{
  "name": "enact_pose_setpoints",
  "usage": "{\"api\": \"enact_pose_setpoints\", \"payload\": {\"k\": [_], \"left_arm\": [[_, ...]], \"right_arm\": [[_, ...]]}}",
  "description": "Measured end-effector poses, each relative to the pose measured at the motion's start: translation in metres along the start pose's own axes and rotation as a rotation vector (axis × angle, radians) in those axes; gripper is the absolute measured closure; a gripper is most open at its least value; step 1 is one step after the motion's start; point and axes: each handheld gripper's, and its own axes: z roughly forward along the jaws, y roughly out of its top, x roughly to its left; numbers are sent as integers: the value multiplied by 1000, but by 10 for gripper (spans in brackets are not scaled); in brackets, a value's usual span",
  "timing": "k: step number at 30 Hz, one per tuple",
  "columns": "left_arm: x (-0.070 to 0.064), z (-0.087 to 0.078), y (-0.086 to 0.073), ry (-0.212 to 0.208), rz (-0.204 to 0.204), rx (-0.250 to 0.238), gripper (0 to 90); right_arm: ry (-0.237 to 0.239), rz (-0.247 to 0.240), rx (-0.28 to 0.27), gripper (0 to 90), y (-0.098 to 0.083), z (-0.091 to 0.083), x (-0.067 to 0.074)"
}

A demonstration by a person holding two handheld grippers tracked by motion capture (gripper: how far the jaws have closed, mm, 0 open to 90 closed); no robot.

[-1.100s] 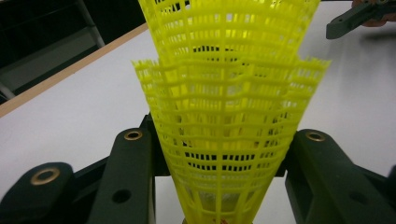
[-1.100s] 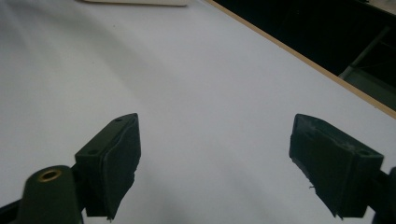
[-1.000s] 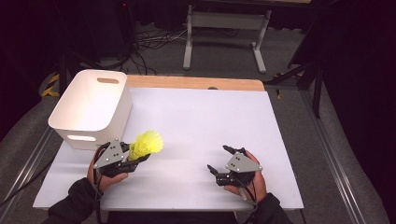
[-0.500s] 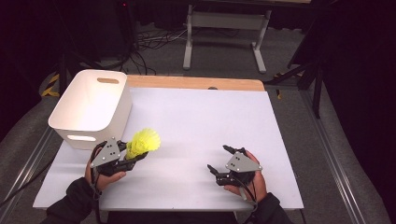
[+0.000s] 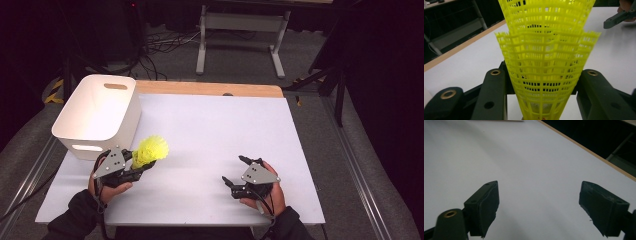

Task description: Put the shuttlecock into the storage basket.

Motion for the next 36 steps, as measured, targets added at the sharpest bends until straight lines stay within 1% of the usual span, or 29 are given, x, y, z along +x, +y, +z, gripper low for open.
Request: {"api": "enact_pose_setpoints", "payload": {"k": [5,6,10,11,13,17,18,24,26,28,30,32,35,36], "left_arm": [[2,-2,1,10,7,0,577],[2,-3,1,9,0,-4,577],[3,-4,1,14,4,-3,577],[3,-4,1,15,-2,-9,577],[3,-5,1,18,4,-8,577],[4,-6,1,20,-4,-12,577],[5,-7,2,24,2,-11,577],[7,-10,2,32,-5,-19,577],[7,-11,3,37,1,-20,577],[8,-12,3,35,-12,-25,577],[9,-13,3,42,-3,-25,577],[10,-14,3,45,-10,-28,577],[11,-16,3,49,-6,-29,577],[11,-16,3,49,-12,-33,577]], "right_arm": [[0,-2,1,175,0,0,0],[0,-3,1,175,0,0,0],[0,-3,1,175,0,1,0],[0,-3,1,175,0,1,0],[0,-3,2,175,0,1,0],[-1,-4,2,175,0,1,0],[-1,-3,2,175,0,1,0],[-1,-3,2,175,0,1,0],[-1,-3,2,175,0,1,1],[0,-3,2,175,0,1,0],[0,-3,5,175,0,1,0],[1,-3,7,175,0,2,0],[1,-5,10,175,-1,2,1],[2,-4,9,175,-1,2,1]]}}
